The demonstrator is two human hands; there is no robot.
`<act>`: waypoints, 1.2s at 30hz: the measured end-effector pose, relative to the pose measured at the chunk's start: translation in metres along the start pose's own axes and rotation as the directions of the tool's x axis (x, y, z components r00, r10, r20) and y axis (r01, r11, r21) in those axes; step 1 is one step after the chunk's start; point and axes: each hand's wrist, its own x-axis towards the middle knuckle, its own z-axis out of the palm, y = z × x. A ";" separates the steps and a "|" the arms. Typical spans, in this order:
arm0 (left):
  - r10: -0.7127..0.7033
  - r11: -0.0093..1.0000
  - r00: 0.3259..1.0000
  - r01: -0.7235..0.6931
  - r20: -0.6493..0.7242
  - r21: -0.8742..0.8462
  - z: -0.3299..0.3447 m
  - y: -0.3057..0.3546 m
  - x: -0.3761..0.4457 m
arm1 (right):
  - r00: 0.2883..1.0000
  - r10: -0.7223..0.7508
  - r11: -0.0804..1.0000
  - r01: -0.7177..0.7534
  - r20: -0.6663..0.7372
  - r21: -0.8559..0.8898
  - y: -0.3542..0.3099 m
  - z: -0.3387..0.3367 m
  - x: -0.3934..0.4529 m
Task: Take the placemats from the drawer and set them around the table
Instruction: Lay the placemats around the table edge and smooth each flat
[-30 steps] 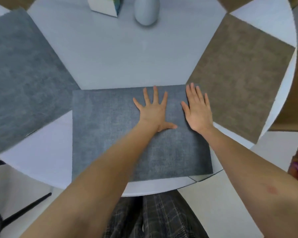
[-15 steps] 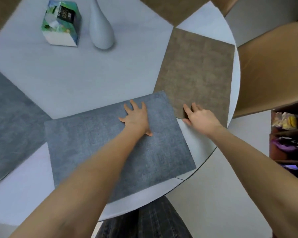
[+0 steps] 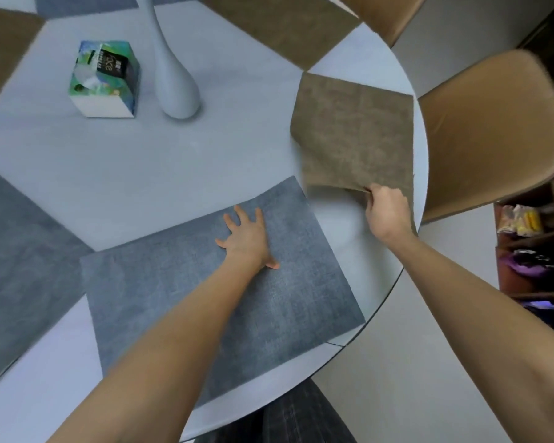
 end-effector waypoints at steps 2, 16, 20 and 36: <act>-0.006 1.000 1.000 0.006 0.002 0.001 0.000 0.000 0.000 | 0.995 0.050 0.996 -0.043 -0.082 0.077 0.005 -0.013 0.001; 0.179 0.049 0.978 0.099 0.106 -0.994 -0.050 0.063 -0.045 | 0.954 -0.299 0.887 0.265 0.034 0.377 0.014 -0.084 0.011; 0.128 -0.287 0.982 0.170 0.138 -0.943 -0.056 0.102 -0.037 | 0.850 -0.460 0.798 0.270 0.255 0.538 0.007 -0.086 0.028; -0.604 0.041 0.779 -0.180 -0.168 -0.983 -0.013 0.205 -0.045 | 0.807 0.058 0.811 -0.381 0.588 0.444 0.095 -0.036 0.124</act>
